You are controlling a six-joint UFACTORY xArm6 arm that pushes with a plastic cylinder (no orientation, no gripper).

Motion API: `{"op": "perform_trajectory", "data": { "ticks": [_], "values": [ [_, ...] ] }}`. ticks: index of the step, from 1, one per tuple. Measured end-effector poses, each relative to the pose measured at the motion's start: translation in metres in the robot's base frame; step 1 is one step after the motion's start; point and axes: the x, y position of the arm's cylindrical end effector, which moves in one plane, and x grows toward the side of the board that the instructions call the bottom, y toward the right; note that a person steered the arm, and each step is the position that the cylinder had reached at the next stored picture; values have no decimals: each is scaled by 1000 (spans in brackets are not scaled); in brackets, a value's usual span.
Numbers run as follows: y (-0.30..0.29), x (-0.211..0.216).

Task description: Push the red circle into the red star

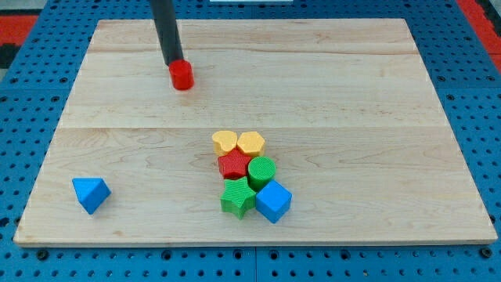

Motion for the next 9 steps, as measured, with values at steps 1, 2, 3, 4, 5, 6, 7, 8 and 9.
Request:
{"op": "perform_trajectory", "data": {
  "ticks": [1, 2, 3, 4, 5, 6, 7, 8, 9],
  "values": [
    [17, 14],
    [18, 14],
    [23, 12],
    [21, 12],
    [21, 13],
    [3, 15],
    [5, 50],
    [41, 93],
    [43, 124]
  ]
}}
